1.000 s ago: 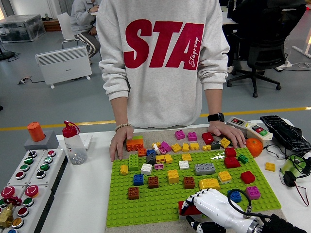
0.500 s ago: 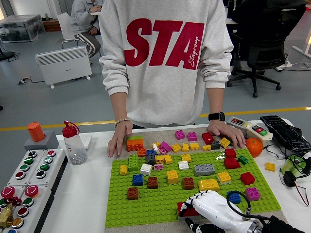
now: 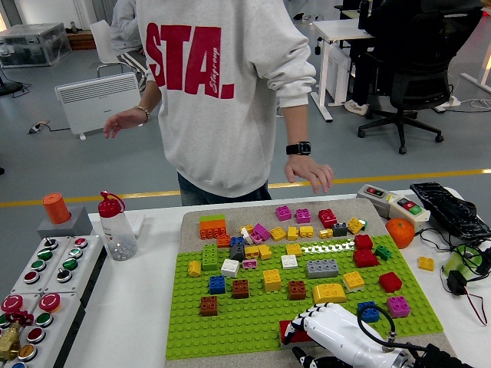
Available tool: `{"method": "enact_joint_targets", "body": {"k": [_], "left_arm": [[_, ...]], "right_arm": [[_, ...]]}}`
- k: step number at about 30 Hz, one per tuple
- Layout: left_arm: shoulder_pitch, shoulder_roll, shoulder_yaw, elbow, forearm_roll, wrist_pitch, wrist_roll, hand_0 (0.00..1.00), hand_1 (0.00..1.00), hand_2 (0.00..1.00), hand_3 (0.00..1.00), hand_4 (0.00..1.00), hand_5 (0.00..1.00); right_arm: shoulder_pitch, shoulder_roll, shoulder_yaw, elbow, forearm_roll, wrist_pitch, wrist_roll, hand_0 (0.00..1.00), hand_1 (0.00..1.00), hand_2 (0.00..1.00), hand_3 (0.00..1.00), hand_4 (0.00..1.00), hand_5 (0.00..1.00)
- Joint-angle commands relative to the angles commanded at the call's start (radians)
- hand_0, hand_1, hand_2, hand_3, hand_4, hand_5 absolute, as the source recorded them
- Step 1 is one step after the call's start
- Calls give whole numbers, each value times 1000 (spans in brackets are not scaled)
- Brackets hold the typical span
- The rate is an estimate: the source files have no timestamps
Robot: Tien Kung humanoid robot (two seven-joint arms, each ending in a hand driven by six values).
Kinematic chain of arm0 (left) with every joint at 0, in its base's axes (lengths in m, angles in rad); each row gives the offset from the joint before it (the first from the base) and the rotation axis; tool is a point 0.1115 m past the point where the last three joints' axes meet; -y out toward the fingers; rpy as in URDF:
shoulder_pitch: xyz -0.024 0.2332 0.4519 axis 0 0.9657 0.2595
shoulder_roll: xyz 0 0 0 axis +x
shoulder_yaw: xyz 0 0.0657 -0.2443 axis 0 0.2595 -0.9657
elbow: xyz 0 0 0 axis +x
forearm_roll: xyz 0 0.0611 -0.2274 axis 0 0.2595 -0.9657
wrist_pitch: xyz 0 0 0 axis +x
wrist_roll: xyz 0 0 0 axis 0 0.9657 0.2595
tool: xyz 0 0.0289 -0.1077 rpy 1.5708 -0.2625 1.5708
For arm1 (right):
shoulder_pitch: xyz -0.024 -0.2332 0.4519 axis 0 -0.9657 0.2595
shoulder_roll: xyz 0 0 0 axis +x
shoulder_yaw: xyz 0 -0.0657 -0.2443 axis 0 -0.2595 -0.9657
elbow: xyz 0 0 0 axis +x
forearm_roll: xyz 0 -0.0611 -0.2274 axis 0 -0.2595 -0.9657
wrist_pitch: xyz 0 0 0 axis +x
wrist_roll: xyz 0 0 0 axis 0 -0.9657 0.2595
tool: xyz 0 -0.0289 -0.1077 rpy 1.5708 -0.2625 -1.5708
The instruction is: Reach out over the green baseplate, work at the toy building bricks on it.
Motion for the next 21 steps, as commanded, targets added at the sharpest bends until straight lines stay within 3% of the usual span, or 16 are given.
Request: {"method": "enact_joint_targets", "body": {"k": [21], "left_arm": [[0,0,4,0,-6,-2,-1,655,687,717,572,310,998]], "right_arm": [[-1,5,-9,-3,-3,3,-9,529,613,611,578,469,190]]}}
